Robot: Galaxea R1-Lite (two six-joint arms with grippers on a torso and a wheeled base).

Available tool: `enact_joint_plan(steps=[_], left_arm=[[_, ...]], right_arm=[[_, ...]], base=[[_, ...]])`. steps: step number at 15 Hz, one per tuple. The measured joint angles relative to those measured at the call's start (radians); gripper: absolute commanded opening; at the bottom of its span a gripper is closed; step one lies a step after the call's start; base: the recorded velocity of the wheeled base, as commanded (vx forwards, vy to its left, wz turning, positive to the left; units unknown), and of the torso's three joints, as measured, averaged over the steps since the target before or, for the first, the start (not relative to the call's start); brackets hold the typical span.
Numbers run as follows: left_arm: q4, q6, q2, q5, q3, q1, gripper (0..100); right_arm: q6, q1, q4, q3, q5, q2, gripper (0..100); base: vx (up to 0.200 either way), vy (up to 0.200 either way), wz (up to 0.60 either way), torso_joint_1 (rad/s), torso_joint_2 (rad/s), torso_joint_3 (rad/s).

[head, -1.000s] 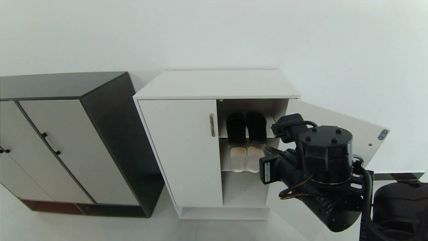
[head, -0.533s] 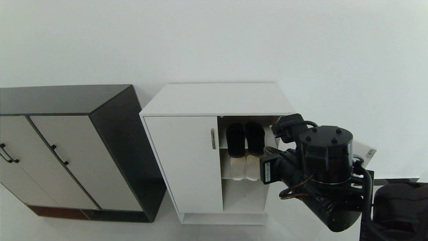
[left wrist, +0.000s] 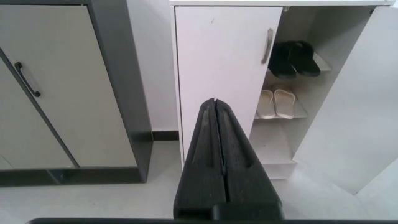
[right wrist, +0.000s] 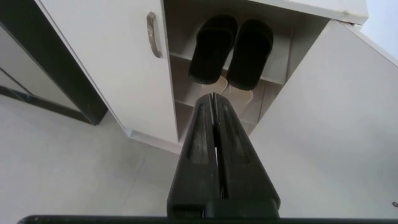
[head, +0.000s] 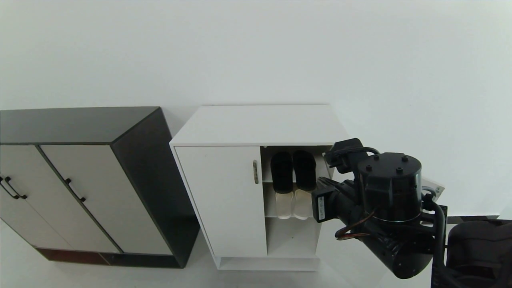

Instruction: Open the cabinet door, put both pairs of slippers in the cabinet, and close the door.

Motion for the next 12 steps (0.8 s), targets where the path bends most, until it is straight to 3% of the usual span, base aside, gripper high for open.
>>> enact_joint_plan(steps=[5,12], left_arm=[[0.0,0.0,0.0,0.0,0.0,0.0,0],[0.0,0.0,0.0,0.0,0.0,0.0,0]], right_arm=[[-0.011,-0.001,0.0,0.003,0.0,0.0,0],[-0.013,-0.006,0.0,0.003,0.0,0.001,0]], base=[[0.0,0.0,0.0,0.0,0.0,0.0],[0.0,0.0,-0.6,0.003,0.0,0.0]])
